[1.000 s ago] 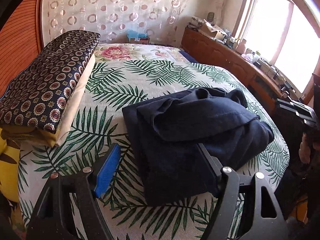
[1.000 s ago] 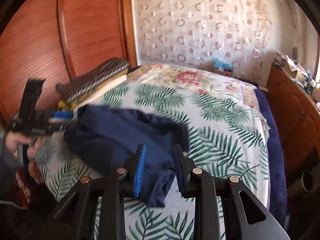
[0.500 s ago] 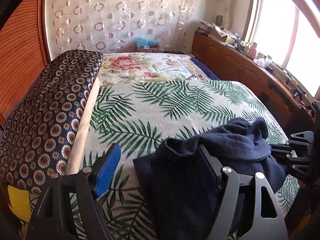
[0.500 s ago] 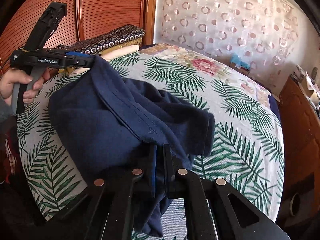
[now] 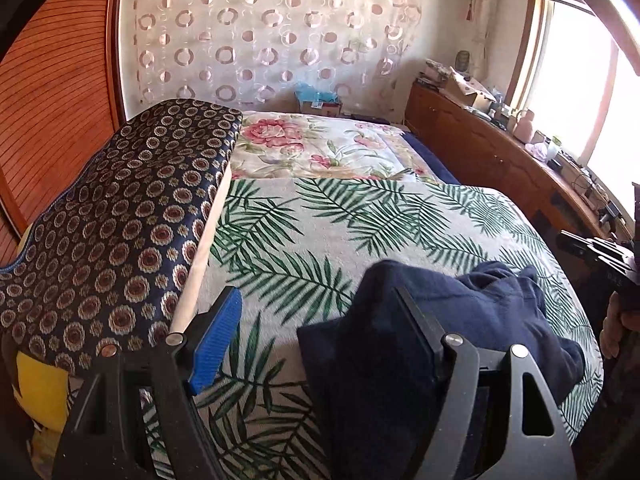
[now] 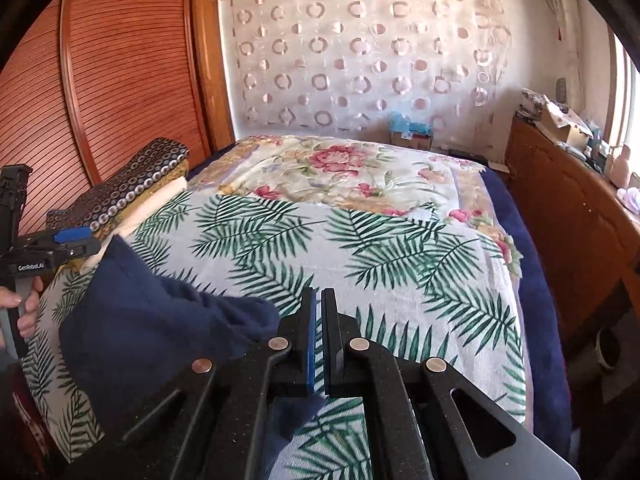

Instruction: Fold small clothes

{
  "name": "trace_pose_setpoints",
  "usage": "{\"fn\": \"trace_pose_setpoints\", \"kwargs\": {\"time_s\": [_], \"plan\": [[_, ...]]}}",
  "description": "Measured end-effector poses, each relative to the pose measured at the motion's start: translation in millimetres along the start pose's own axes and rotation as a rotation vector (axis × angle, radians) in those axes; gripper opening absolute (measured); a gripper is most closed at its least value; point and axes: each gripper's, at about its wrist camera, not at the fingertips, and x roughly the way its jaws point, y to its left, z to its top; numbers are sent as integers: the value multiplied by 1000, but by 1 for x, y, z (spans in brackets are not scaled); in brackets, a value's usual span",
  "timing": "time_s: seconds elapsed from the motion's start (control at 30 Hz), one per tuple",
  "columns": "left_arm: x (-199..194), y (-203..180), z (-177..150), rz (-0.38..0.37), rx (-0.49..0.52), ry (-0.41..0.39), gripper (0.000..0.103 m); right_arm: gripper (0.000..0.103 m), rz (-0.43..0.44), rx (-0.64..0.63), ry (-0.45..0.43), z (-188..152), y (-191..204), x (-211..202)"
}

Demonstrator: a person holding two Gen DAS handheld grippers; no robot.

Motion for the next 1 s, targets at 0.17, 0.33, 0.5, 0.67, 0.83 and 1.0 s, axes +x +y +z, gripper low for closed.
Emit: {"fn": "trace_pose_setpoints", "kwargs": {"time_s": [0.17, 0.33, 0.5, 0.67, 0.83, 1.0], "plan": [[-6, -11, -15, -54, 25, 12, 76, 38, 54, -5, 37, -22, 11, -15], [7, -21, -12, -116, 20, 31, 72, 43, 65, 43, 130, -42, 7, 3], [27, -21, -1, -166, 10, 94, 45, 43, 130, 98, 180, -49, -5, 23], [29, -23, -2, -163, 29, 98, 6, 13, 165, 111, 160, -42, -11, 23], [9, -13, -4, -107, -3, 9, 5, 0, 114, 48, 51, -25, -4, 10], [16, -10, -6, -79, 13, 31, 5, 0, 92, 42, 33, -14, -3, 7]]}}
